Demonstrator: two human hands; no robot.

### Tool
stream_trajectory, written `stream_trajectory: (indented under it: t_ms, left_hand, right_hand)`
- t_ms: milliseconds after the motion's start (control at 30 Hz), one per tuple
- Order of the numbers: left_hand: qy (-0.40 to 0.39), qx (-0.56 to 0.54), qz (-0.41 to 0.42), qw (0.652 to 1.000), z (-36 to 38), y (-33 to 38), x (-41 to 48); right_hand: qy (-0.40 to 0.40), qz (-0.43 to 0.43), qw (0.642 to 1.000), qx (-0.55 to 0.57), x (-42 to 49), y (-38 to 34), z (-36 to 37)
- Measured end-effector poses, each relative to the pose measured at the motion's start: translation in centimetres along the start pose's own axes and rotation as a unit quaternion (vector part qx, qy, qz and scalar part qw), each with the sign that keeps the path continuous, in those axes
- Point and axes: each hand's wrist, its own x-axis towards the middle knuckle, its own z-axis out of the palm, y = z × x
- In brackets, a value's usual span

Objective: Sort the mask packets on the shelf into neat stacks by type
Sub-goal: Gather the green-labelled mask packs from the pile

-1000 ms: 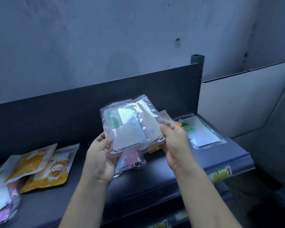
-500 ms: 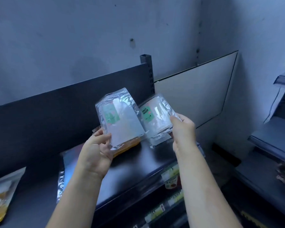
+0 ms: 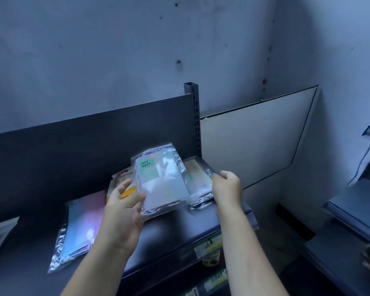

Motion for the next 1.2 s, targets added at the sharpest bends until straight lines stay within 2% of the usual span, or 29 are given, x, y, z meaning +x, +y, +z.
stream_trajectory:
  t_ms: [100,200,333,467,633,667,700,800,833,933,1133,1200]
  left_hand:
    - [-0.010,0.016,0.006,1.000,0.9,-1.1,-0.4]
    - [-0.008,0.026,0.005,1.000,2.5,-2.3,-0.8]
    - [-0.015,0.066,-0.006,0.998,5.2,-4.5,-1.7]
    - [-0.027,0.094,-0.035,0.995,7.3,-6.0,-1.8]
    - [-0.032,0.259,-0.029,0.965,7.0,-6.7,-0.8]
    - [-0.038,0.307,-0.010,0.951,6.5,-7.0,-0.6]
    - [-0.041,0.385,0.024,0.922,6.0,-7.4,-0.3]
    - [-0.056,0.653,0.087,0.751,5.2,-8.0,0.3]
    - [-0.057,0.687,0.083,0.719,5.2,-7.9,0.3]
    - [-0.068,0.700,0.085,0.706,5.5,-8.1,0.6]
    - [-0.047,0.725,0.149,0.671,5.0,-9.1,1.6]
    - [-0.050,0.749,0.187,0.634,5.0,-9.4,1.7]
  right_hand:
    - [0.001,-0.050,0.992,-0.113,0.1,-0.8,-0.5]
    - [-0.016,-0.070,0.985,-0.159,0.1,-2.0,-1.0]
    - [-0.039,-0.030,0.988,-0.144,0.6,-2.8,-1.9]
    - [-0.018,-0.045,0.991,-0.123,0.6,-2.3,-3.0]
    - [-0.004,-0.051,0.996,-0.076,1.4,-1.3,-2.9]
    - [0.001,-0.063,0.995,-0.076,1.4,-1.1,-2.8]
    - [0.001,-0.073,0.994,-0.078,1.2,-1.0,-2.5]
    - [-0.002,-0.112,0.990,-0.083,1.2,-0.6,-1.6]
    - [0.000,-0.121,0.988,-0.094,1.3,-0.6,-1.4]
    - [-0.003,-0.136,0.978,-0.159,1.3,-0.6,-1.1]
    - [-0.113,-0.129,0.941,-0.291,1.0,-0.5,-0.8]
    - [-0.140,-0.137,0.925,-0.324,1.2,-0.3,-0.6]
